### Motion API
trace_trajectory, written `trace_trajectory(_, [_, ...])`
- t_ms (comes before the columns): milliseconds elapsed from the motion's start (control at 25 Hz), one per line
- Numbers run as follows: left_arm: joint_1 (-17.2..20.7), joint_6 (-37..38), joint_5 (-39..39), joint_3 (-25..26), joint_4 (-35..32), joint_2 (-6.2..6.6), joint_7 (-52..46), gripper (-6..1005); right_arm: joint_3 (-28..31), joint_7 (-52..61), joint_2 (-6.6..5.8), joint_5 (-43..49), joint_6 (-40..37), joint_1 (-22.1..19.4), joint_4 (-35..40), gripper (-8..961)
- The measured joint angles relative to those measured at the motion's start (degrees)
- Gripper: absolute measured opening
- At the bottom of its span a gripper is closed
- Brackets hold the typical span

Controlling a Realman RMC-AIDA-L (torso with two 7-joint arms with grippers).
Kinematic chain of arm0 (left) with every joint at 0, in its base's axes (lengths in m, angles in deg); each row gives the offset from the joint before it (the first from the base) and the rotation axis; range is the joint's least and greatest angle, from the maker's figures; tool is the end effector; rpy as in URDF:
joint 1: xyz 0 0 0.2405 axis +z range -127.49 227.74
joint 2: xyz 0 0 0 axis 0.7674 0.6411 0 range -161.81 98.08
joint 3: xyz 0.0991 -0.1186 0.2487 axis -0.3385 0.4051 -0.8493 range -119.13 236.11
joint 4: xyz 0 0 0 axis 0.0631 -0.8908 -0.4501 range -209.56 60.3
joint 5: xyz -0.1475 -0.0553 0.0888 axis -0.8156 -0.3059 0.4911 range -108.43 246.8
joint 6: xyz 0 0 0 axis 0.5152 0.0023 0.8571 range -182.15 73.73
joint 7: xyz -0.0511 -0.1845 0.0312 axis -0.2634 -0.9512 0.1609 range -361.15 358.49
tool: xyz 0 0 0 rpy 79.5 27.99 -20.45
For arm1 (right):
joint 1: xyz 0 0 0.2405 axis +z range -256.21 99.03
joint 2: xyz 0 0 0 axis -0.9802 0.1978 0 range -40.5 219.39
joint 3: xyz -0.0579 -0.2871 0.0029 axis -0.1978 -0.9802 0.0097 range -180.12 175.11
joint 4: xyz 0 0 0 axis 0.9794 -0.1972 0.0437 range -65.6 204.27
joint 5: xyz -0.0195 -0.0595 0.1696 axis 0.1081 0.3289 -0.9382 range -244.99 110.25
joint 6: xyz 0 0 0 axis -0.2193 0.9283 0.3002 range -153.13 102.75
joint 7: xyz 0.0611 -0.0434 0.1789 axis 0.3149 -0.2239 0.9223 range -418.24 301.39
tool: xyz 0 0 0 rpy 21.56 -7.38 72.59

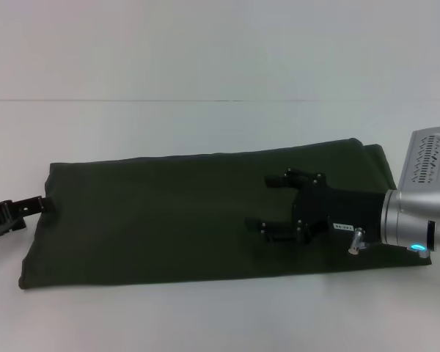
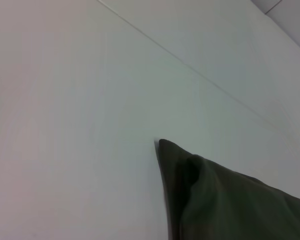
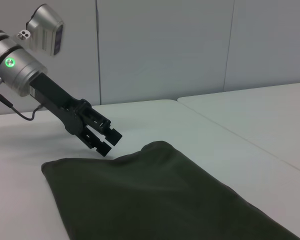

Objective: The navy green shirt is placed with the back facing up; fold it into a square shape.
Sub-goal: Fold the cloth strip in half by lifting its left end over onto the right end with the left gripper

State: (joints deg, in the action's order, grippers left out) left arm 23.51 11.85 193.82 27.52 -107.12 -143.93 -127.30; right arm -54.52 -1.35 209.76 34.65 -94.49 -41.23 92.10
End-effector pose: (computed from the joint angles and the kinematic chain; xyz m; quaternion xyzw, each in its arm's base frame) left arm -0.3907 0.3670 0.0016 -0.6789 -0.6501 -0.2021 0.2750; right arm 0.2322 0.3757 -0.1188 -0.9562 0.0985 0.2003 0.1896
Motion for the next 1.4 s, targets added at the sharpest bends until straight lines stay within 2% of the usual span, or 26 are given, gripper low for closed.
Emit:
trace_trajectory(800, [0.1,-1.7,0.1,-0.1,0.6,-0.68,0.2,865,0.0,0.3,0.08,-0.1,0.6,0.0,0.0,909])
trace_trajectory(1000, [-0.4,-2.2,0.0,-1.5,1.4,-0.71,0.2,863,0.0,0.2,0.09,-0.1,1.0,0.2,-0.5,909])
trace_trajectory(1400, [-1.8,-1.5,-0.1,-3.0,1.7,-2.02,-0.4,859,-0.3,0.2,0.09,-0.1,1.2,0.3,-0.6,908])
